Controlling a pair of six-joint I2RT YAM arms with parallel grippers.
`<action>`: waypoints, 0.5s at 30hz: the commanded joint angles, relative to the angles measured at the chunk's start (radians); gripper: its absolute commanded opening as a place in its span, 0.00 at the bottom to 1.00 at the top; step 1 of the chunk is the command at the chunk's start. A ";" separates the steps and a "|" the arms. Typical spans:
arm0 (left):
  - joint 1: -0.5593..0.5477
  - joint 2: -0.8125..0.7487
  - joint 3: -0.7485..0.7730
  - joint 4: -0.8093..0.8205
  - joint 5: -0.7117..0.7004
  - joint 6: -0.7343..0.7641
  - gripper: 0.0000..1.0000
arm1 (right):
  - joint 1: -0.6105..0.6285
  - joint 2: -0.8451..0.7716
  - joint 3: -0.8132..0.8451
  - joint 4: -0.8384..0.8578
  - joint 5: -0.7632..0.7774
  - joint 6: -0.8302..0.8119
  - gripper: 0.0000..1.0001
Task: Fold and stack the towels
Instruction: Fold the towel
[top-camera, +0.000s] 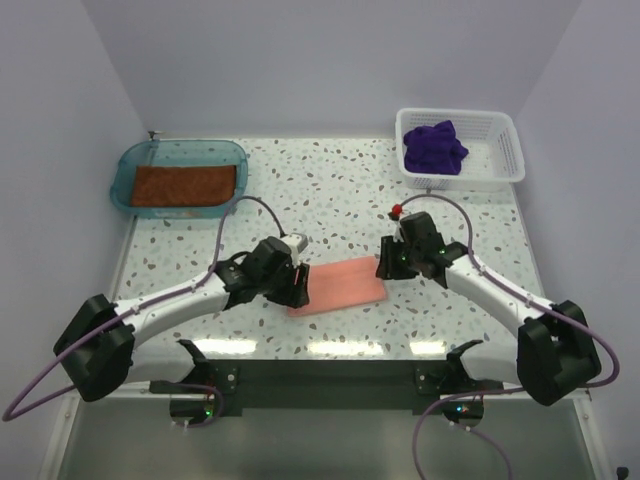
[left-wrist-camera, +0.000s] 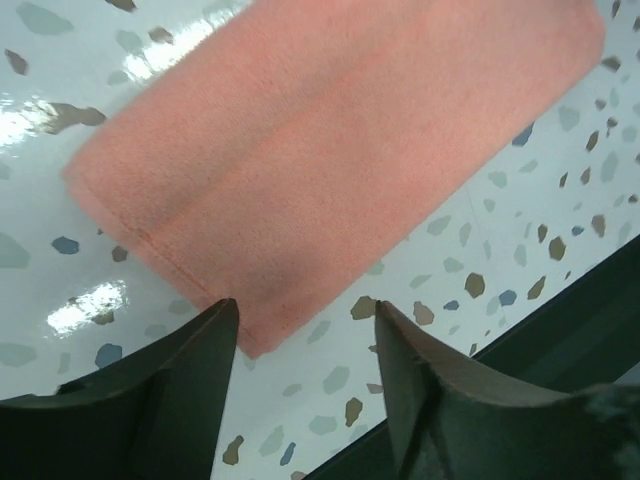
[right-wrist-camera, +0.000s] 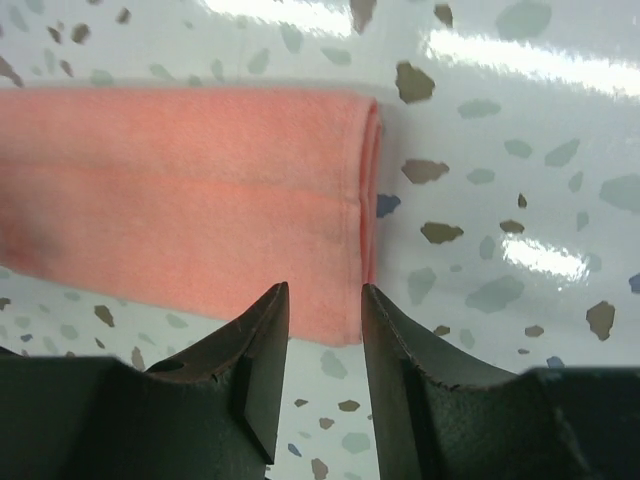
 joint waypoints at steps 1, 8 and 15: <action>0.022 -0.048 0.083 -0.053 -0.131 -0.079 0.64 | 0.014 -0.010 0.095 -0.011 -0.015 -0.059 0.39; 0.199 -0.061 0.059 -0.070 -0.112 -0.067 0.77 | 0.025 0.120 0.171 0.069 0.002 -0.085 0.39; 0.308 -0.100 0.019 -0.073 -0.168 -0.010 0.78 | 0.025 0.333 0.181 0.169 0.028 -0.076 0.35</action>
